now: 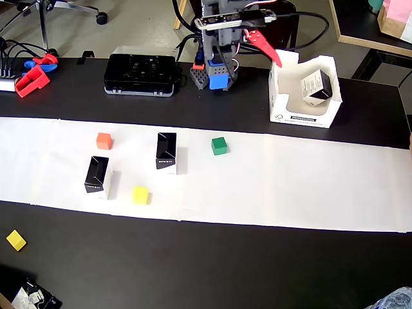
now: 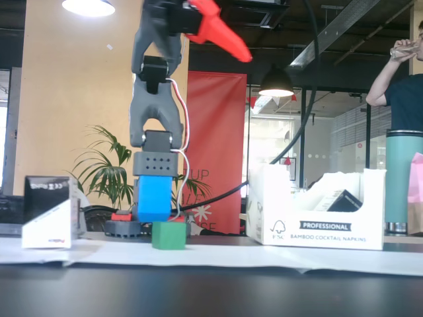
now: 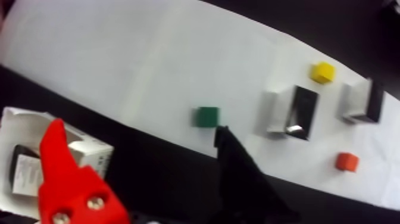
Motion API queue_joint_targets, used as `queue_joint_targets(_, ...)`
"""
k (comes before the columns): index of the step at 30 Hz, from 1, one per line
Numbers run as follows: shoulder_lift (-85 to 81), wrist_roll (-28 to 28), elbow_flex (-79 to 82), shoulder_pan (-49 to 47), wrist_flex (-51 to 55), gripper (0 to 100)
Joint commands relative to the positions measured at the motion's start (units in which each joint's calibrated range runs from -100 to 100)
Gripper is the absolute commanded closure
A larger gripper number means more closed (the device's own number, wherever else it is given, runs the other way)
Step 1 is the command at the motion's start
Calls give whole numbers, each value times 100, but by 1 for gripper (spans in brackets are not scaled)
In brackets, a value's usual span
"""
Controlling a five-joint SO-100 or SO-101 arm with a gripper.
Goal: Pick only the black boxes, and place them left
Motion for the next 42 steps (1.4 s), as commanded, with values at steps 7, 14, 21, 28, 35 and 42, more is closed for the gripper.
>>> queue_joint_targets(7, 312, 605, 28, 2055, -710, 52)
queue_joint_targets(14, 1221, 616, 472, 2488, -2093, 52)
queue_joint_targets(21, 1845, 942, 667, 2740, -2236, 52)
queue_joint_targets(28, 2248, 953, 1119, 2714, -3015, 52)
queue_joint_targets(35, 2335, 958, 2085, 2670, -4295, 52)
queue_joint_targets(42, 2367, 900, 3025, 2341, -5408, 52)
